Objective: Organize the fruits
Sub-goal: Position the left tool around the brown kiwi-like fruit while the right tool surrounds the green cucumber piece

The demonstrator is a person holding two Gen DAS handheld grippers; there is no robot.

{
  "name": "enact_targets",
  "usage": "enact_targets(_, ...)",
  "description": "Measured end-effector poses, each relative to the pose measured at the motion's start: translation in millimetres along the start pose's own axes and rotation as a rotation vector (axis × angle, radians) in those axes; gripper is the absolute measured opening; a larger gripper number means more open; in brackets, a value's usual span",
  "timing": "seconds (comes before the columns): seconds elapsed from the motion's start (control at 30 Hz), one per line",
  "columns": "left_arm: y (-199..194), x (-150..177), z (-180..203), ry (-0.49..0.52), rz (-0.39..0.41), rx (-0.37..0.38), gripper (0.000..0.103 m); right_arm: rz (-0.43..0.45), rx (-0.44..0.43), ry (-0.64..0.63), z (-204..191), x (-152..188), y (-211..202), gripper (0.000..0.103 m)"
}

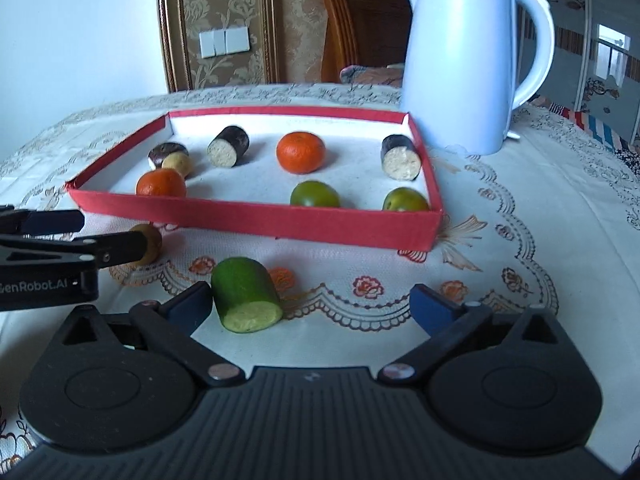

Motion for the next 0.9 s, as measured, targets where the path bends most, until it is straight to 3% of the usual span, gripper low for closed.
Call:
enact_targets(0.3, 7.6, 0.4, 7.5, 0.003, -0.026, 0.004, 0.080, -0.011, 0.008, -0.009, -1.2, 0.9, 2.0, 0.103)
enact_targets(0.4, 3.6, 0.7, 5.7, 0.012, 0.005, -0.028, 0.080, -0.012, 0.008, -0.009, -1.3, 1.0, 2.1, 0.103)
enact_targets(0.5, 2.2, 0.3, 6.1, 0.047, 0.029, -0.114, 0.068, -0.019, 0.014, -0.014, -2.0, 0.8, 3.5, 0.103)
enact_targets(0.67, 9.7, 0.8, -6.6, -0.003, -0.037, -0.071, 0.068, -0.020, 0.016, -0.017, -2.6, 0.8, 3.8, 0.103)
enact_targets(0.9, 7.1, -0.1, 0.4, 0.018, 0.005, -0.046, 0.068, -0.009, 0.023, -0.043, -7.4, 0.3, 3.5, 0.103)
Point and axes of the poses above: each gripper's, at about its wrist camera, not at the fingertips, and y roughly the way its jaws point, z to its right, x to its underside, the point moved 2 cm from there along y, roughly the way its jaws point, and after that the axes turned 1 degree about -y, right-handed, at the moved point
